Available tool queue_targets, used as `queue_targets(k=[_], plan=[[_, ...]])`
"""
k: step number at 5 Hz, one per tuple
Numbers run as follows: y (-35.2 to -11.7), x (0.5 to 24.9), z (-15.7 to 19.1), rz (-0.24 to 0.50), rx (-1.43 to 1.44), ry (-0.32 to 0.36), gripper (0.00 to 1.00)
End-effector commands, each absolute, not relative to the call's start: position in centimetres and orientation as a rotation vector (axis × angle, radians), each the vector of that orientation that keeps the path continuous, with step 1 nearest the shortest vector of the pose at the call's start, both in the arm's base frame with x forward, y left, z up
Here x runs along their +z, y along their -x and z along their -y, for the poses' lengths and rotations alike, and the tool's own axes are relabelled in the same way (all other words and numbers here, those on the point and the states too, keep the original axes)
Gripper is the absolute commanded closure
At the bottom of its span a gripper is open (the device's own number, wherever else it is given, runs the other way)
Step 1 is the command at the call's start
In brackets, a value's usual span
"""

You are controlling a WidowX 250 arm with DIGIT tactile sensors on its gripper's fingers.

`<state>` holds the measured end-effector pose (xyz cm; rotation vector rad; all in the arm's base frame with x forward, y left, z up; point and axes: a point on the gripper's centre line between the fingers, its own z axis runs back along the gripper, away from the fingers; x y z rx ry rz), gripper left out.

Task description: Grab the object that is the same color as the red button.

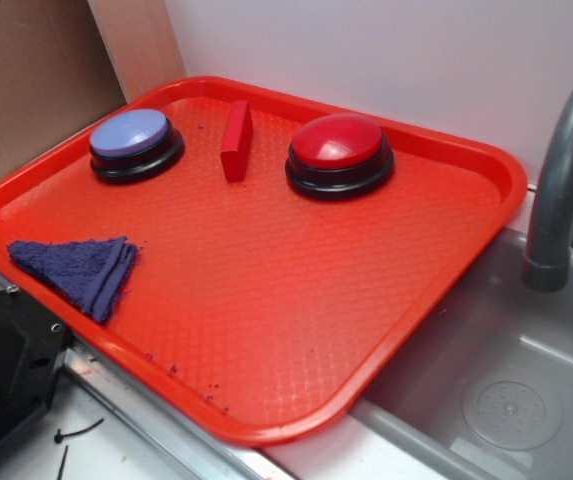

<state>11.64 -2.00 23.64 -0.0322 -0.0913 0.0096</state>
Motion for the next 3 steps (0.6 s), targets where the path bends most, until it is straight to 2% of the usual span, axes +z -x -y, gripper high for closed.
queue_targets(k=[1,2,3], plan=[[-11.6,23.6,2.0,0.091,0.01,0.032,0.0],[-13.4,22.8,0.7,0.126,0.169,0.051,0.0],[-14.8,22.4,-0.2,0.169,0.281,0.024,0.0]])
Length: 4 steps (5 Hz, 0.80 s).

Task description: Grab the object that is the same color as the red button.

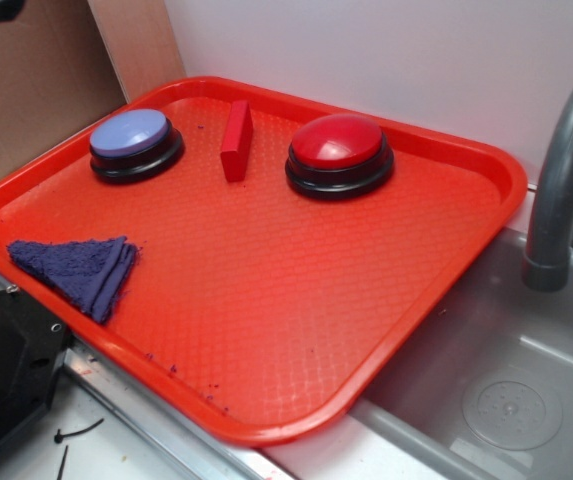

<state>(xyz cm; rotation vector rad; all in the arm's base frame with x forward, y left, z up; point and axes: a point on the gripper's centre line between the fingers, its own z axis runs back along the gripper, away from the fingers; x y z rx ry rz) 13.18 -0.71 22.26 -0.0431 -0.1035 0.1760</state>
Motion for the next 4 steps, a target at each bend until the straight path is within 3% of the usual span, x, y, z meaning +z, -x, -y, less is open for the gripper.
queue_targets(k=[1,3,4], plan=[[-17.1,20.1,-1.7,0.169,0.464,-0.017,0.0],[-21.1,15.9,-5.2,0.275,0.865,-0.023,0.0],[-23.5,13.4,-6.5,0.303,1.031,0.058,0.0]])
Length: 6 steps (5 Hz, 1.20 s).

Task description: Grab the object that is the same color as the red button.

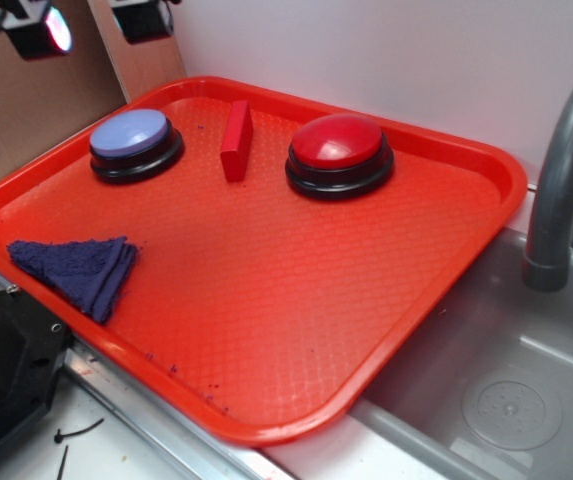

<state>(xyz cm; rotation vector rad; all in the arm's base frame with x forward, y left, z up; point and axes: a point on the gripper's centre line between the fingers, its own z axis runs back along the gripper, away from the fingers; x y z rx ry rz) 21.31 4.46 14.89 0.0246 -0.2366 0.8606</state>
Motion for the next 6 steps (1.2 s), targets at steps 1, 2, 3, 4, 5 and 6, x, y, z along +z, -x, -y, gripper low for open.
queue_targets(k=[1,2,3,4,5,6], plan=[[-26.6,10.6,-6.9,0.333,1.097,-0.013,0.0],[-29.1,8.3,-6.7,0.365,1.115,0.017,0.0],[-30.4,7.3,-6.1,0.369,1.099,0.047,0.0],[-31.5,5.8,-5.3,0.343,1.09,0.054,0.0],[-31.8,4.2,-4.9,0.318,1.062,0.042,0.0],[-31.8,3.4,-4.3,0.299,1.058,0.029,0.0]])
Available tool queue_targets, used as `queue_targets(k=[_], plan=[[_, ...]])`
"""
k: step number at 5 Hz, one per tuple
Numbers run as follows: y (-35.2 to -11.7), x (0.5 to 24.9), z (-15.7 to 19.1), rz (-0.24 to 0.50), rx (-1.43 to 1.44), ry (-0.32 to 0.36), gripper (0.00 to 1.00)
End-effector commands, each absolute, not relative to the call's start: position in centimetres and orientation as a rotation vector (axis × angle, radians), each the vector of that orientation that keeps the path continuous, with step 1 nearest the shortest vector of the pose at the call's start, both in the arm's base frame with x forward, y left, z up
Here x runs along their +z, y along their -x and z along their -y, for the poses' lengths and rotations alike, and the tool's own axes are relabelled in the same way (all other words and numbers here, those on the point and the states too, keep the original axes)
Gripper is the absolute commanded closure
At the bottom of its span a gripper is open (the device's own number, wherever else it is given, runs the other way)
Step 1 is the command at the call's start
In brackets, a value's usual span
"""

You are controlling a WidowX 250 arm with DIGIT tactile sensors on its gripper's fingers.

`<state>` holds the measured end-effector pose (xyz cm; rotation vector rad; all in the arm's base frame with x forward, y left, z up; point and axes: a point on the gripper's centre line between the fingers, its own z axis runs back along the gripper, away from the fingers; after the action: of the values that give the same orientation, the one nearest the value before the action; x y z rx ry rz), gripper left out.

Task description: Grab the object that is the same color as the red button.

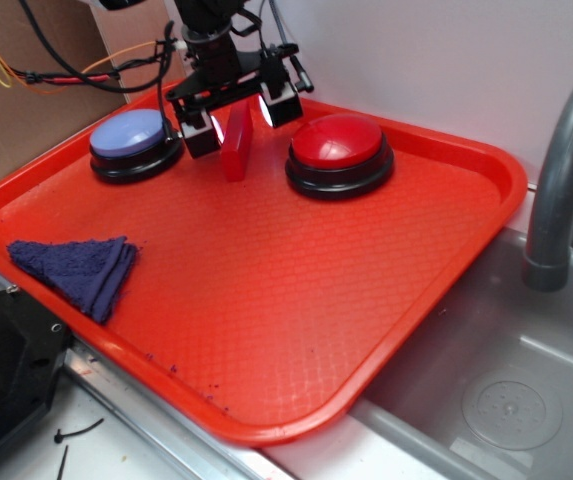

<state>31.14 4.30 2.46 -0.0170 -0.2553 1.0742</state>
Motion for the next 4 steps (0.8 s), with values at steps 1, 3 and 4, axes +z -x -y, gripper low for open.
queue_targets(k=[1,3,4], plan=[[-31.5,3.4,-4.1,0.298,1.057,-0.003,1.0],[-30.4,5.7,-3.4,0.219,0.902,-0.036,1.0],[-29.1,8.7,-3.3,0.151,0.748,0.007,1.0]])
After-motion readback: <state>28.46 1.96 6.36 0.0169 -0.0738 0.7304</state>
